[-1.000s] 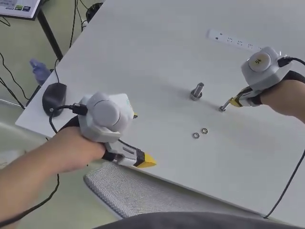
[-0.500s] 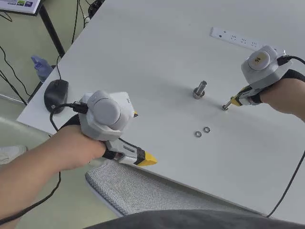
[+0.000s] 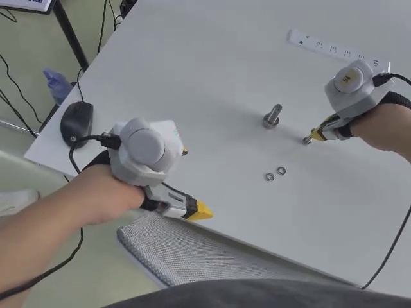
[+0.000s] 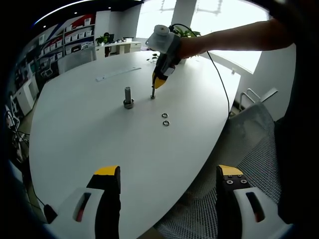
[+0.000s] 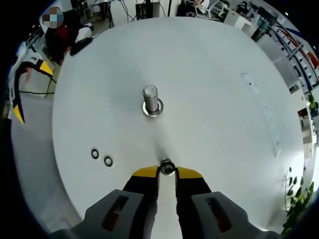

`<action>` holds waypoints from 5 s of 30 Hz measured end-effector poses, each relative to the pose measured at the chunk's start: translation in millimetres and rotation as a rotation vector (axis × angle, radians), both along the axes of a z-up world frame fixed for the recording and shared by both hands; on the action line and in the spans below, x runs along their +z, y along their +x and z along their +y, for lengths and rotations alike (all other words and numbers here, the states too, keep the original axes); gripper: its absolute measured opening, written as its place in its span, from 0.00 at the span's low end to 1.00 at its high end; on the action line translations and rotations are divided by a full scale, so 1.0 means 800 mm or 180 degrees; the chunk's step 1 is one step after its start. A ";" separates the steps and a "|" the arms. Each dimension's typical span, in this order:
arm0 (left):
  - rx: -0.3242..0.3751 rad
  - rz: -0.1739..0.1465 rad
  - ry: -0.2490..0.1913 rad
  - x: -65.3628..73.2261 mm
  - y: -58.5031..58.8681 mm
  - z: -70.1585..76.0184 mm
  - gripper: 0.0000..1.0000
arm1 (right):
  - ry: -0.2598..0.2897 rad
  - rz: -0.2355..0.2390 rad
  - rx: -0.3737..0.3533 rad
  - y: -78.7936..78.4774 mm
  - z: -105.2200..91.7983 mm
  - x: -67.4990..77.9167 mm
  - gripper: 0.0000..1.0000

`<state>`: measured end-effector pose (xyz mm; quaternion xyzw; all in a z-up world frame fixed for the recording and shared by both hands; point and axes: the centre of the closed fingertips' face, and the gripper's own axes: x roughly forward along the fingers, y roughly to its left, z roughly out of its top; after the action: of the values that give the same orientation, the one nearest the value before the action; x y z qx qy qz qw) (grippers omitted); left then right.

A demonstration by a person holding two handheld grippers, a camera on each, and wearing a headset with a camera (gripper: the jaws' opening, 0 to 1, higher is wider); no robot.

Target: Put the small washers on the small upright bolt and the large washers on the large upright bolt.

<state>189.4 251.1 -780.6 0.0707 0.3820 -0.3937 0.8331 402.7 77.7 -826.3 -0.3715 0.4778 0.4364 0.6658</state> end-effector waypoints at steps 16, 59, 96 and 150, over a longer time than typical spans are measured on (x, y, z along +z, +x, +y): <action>0.0018 0.0051 0.0009 -0.002 0.001 0.008 0.77 | -0.0070 0.0032 0.0059 0.007 0.001 -0.031 0.13; 0.0036 0.0072 0.0008 -0.004 0.000 0.013 0.74 | -0.0165 0.0082 0.0137 0.002 -0.004 -0.042 0.14; -0.0089 -0.0194 -0.0024 0.028 -0.005 0.013 0.79 | -0.0040 0.0068 0.0162 -0.005 0.001 0.019 0.31; 0.0055 -0.0530 -0.0077 0.036 0.030 0.001 0.92 | 0.0143 0.0138 0.0309 -0.124 0.032 0.014 0.31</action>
<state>213.6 251.9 -752.2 0.0898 0.3073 -0.3838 0.8661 303.8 103.3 -815.2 -0.3696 0.4636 0.4867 0.6415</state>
